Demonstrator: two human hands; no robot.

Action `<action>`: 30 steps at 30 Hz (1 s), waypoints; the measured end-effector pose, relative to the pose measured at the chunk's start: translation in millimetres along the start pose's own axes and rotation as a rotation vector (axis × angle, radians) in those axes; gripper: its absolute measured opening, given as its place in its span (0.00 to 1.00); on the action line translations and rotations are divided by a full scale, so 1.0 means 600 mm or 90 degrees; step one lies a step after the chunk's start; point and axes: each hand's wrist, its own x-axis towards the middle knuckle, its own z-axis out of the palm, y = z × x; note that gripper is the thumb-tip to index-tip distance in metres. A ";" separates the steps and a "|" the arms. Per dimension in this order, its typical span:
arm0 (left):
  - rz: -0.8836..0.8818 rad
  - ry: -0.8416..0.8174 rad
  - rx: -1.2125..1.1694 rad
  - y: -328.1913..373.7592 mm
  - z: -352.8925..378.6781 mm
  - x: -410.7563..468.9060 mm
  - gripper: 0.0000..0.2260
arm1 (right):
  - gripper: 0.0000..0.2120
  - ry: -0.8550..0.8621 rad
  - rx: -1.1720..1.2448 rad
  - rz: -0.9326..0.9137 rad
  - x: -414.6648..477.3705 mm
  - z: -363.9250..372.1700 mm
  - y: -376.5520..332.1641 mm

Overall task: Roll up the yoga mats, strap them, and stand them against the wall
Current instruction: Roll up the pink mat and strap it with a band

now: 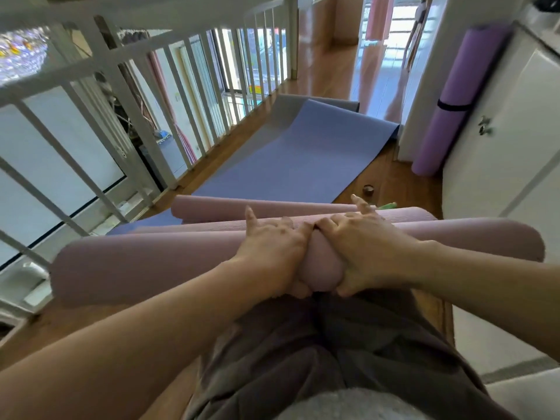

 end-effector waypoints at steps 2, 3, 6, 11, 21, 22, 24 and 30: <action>-0.001 -0.005 -0.031 -0.014 -0.005 0.009 0.45 | 0.43 -0.062 0.041 0.011 0.022 -0.007 0.014; -0.009 0.003 -0.026 -0.019 -0.005 0.012 0.45 | 0.43 -0.108 0.080 0.019 0.035 -0.013 0.027; -0.030 0.035 0.024 -0.027 0.005 0.014 0.46 | 0.41 -0.247 0.224 0.063 0.066 -0.036 0.052; -0.021 -0.058 -0.057 -0.060 -0.018 0.049 0.46 | 0.47 -0.026 -0.029 0.079 0.051 -0.003 0.003; -0.026 0.073 0.044 -0.041 0.013 0.050 0.49 | 0.43 -0.118 0.067 0.111 0.087 -0.022 0.026; -0.011 0.043 0.001 -0.050 0.005 0.052 0.47 | 0.43 -0.073 0.034 0.125 0.072 -0.010 0.012; 0.015 -0.049 -0.146 -0.065 -0.014 0.054 0.42 | 0.43 0.021 -0.073 0.121 0.037 0.018 -0.016; 0.044 -0.156 -0.278 -0.074 -0.028 0.065 0.34 | 0.49 -0.031 0.021 0.072 0.034 0.012 -0.005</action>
